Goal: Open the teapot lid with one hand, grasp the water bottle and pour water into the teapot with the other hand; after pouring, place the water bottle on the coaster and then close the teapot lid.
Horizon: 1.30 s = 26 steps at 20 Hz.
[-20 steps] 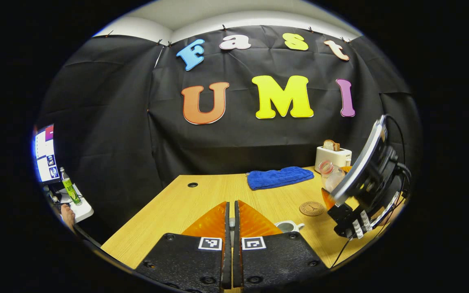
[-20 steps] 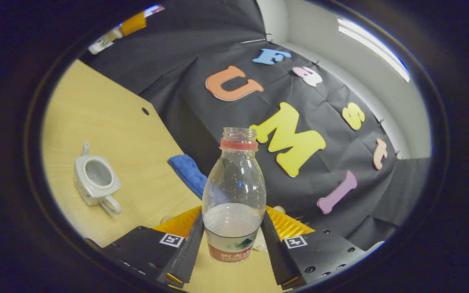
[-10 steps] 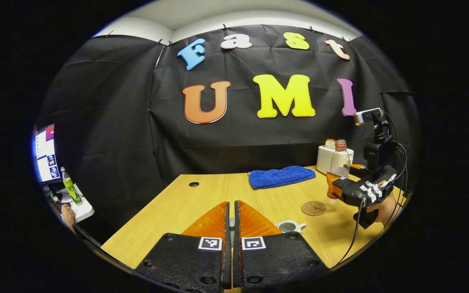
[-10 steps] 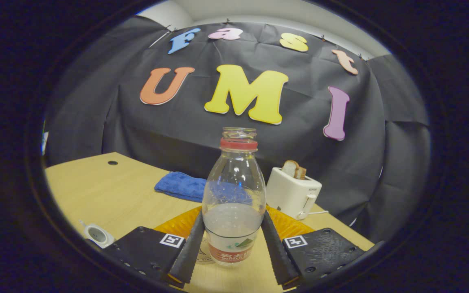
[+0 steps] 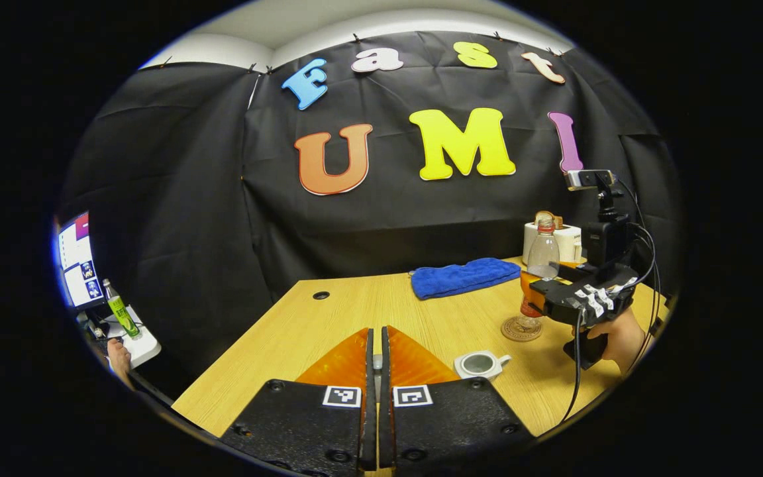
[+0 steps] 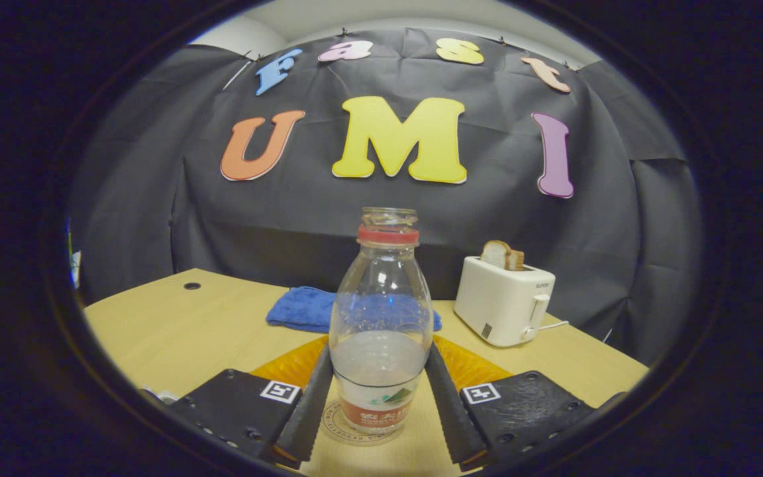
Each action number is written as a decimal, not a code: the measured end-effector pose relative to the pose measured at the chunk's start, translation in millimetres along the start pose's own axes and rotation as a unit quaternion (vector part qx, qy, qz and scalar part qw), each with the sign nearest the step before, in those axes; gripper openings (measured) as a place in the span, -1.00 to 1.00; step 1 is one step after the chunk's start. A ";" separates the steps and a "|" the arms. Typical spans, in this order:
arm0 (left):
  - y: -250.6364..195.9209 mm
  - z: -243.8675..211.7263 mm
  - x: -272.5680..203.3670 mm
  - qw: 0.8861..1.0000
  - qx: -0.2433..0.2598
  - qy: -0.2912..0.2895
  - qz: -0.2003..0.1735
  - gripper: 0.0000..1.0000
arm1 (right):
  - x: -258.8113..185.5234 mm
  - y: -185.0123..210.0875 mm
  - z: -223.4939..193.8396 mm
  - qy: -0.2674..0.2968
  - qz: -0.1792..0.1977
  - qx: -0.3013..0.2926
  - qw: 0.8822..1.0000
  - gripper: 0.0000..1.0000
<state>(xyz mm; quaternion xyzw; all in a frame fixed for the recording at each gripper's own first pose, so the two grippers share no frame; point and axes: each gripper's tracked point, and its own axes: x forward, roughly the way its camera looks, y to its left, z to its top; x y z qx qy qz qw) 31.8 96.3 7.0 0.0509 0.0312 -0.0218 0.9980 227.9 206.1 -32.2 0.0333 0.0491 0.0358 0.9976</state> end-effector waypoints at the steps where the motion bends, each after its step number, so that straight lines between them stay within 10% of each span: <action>1: -0.3 0.5 0.2 1.000 0.000 0.000 -0.001 -0.92 | 2.5 0.9 0.2 0.003 0.003 0.001 1.000 0.51; 14: -3.9 0.7 -1.6 1.000 -0.001 0.001 -0.010 -0.92 | 7.3 6.7 -15.3 0.024 0.012 -0.003 1.000 0.56; 20: -14.9 -0.6 -0.4 1.000 0.005 0.005 -0.023 -0.92 | -8.8 2.1 -3.5 0.009 0.025 -0.006 1.000 0.92; 26: -49.2 5.3 3.6 0.995 -0.048 -0.005 -0.092 -0.91 | -50.3 -14.5 5.3 -0.011 0.033 -0.007 0.999 0.90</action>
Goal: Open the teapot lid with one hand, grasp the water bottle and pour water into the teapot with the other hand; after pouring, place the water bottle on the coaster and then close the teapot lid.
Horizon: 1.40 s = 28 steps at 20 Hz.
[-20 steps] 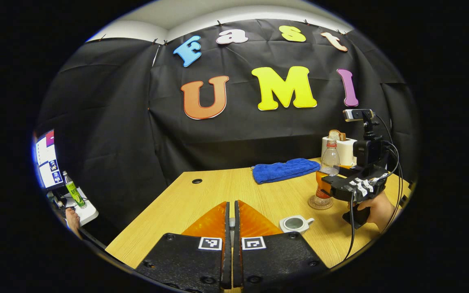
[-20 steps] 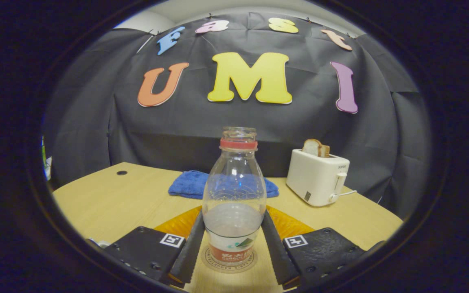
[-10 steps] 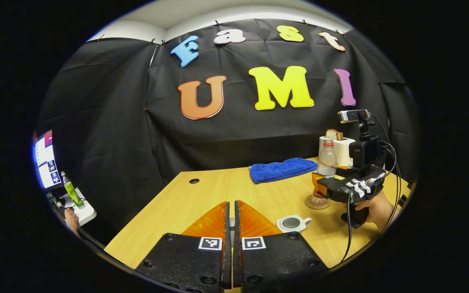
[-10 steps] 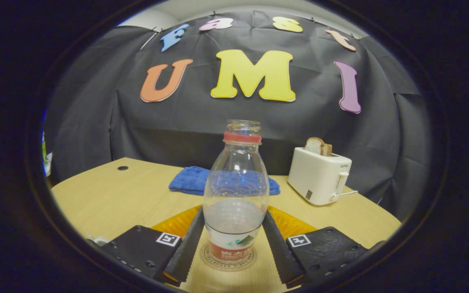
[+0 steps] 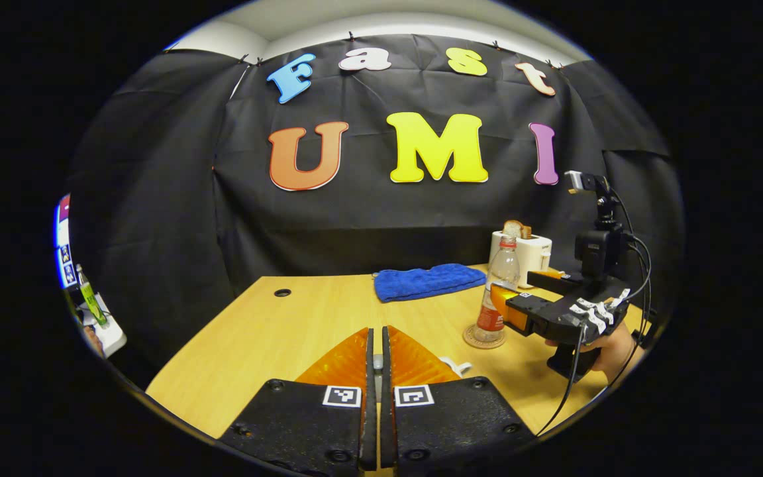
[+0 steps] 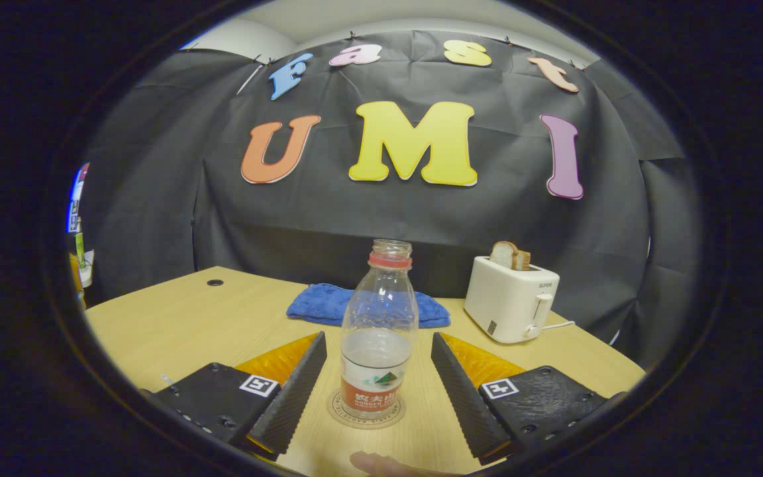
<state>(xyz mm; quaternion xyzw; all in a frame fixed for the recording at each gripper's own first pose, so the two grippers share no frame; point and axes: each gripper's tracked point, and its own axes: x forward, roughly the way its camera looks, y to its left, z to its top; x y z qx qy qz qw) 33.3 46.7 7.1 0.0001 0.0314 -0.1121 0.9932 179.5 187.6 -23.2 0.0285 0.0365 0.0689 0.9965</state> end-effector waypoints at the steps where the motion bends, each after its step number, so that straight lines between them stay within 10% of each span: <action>1: -7.0 -0.4 2.0 1.000 -0.012 -0.002 -0.012 -0.91 | -8.8 -4.5 1.2 -0.004 0.000 0.001 1.000 0.90; 6: -50.4 -10.9 19.2 0.996 -0.043 0.001 -0.083 -0.91 | -57.1 -34.2 -7.5 -0.016 -0.001 -0.001 1.000 0.90; 28: -57.2 -76.8 97.5 0.998 -0.054 0.023 -0.034 -0.90 | -117.7 -133.5 -25.6 -0.067 -0.019 0.046 0.997 0.91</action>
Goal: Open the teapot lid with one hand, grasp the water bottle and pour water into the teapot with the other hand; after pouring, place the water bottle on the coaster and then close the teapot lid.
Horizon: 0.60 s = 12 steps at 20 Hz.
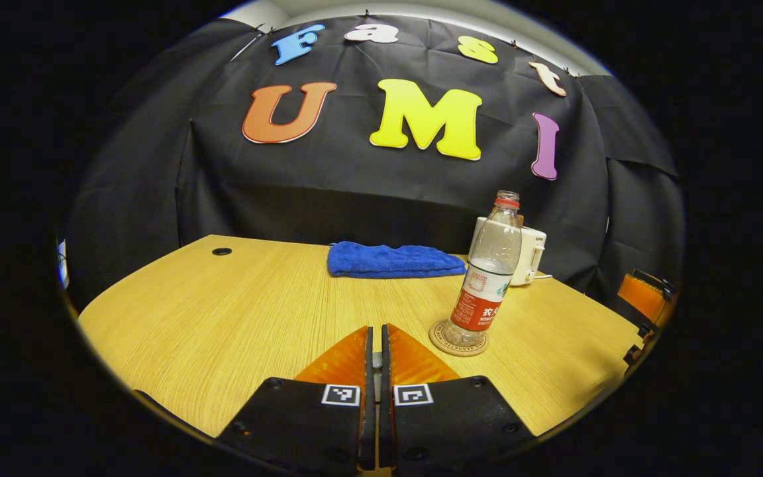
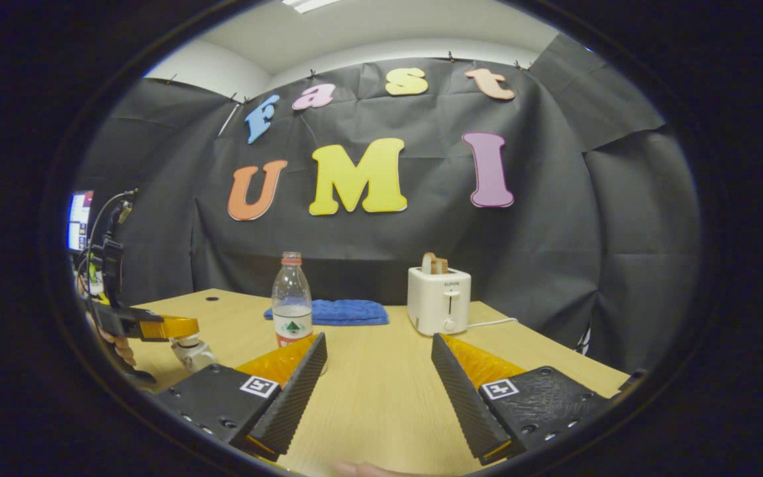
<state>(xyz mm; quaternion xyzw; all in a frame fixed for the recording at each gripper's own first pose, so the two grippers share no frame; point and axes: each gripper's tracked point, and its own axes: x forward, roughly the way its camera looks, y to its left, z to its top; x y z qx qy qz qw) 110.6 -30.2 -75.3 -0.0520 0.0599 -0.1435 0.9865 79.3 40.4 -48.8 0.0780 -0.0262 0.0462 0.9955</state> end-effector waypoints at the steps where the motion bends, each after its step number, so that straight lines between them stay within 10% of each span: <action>1: 1.4 -4.6 1.0 1.000 0.001 0.008 0.004 -0.90 | -0.8 -0.3 0.8 -0.001 -0.001 -0.001 1.000 0.91; 12: -0.2 -9.7 0.8 0.999 0.036 0.015 0.019 -0.84 | -3.8 5.2 2.8 -0.003 0.000 -0.016 1.000 0.91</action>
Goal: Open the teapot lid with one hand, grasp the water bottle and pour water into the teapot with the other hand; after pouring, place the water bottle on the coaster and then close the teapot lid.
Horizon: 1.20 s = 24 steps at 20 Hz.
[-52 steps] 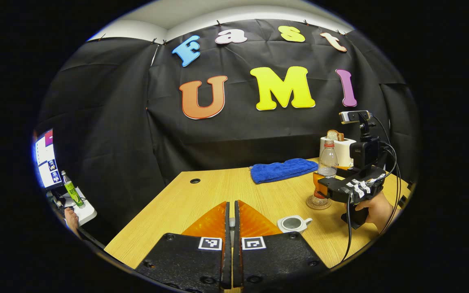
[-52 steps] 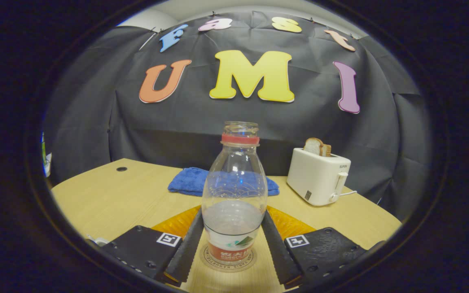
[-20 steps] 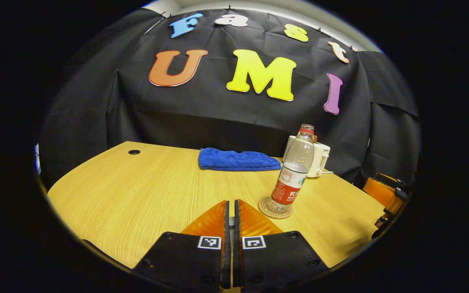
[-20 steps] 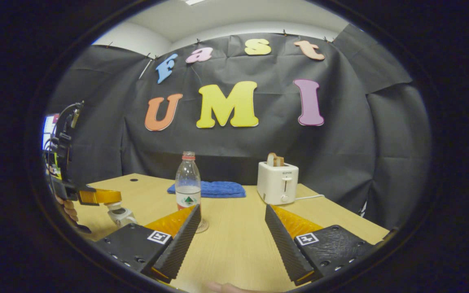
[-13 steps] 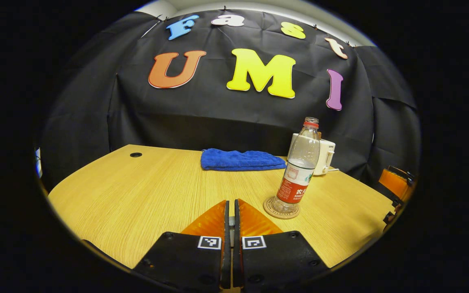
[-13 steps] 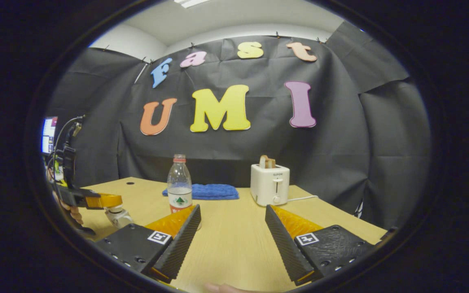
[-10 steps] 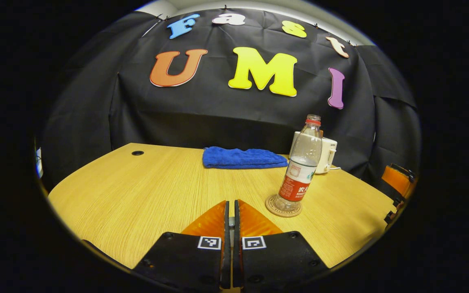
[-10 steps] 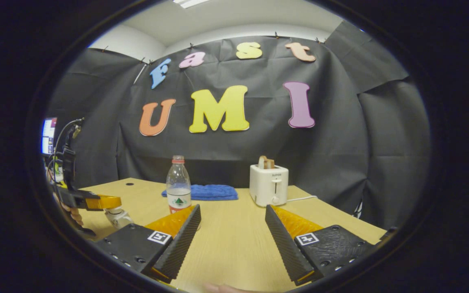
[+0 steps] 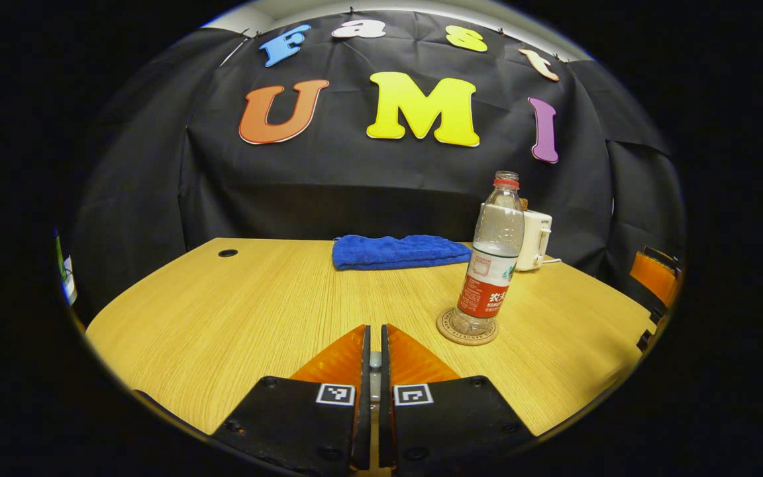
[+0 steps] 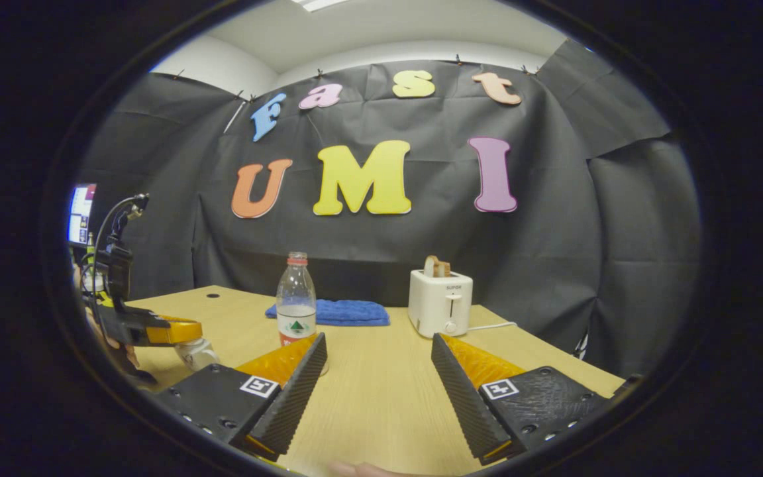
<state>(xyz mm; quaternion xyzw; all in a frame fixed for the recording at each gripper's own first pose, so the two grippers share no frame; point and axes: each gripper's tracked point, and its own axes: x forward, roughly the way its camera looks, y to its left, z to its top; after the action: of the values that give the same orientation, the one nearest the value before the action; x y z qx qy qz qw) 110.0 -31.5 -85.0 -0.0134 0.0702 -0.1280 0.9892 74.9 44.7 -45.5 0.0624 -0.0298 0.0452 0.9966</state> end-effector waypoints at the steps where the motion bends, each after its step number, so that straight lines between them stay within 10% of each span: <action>1: -0.3 0.3 -1.1 1.000 0.000 0.002 0.001 -0.82 | -0.8 -1.3 1.3 -0.001 -0.001 0.001 1.000 0.91; 4: -3.7 3.1 -4.9 1.000 0.011 0.004 0.007 -0.32 | -3.1 -6.0 6.4 -0.005 -0.007 0.002 1.000 0.91; 14: -12.2 75.6 -68.8 0.995 0.037 -0.082 0.045 0.39 | -33.1 -7.0 39.2 -0.007 -0.010 -0.024 1.000 0.91; 16: -21.5 89.7 -91.3 0.994 0.040 -0.098 0.043 0.85 | -43.2 -7.7 46.9 -0.008 -0.024 -0.056 0.998 0.91; 24: -40.3 93.9 -164.8 0.993 0.057 -0.092 0.056 0.96 | -102.2 22.5 81.7 -0.014 -0.008 -0.041 0.999 0.90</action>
<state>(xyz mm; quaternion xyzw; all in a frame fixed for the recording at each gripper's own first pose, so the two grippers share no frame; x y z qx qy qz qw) -44.5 -27.6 32.0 0.0347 -0.0283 -0.0746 0.9962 -33.2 47.8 31.5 0.0221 -0.0446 0.0350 0.9981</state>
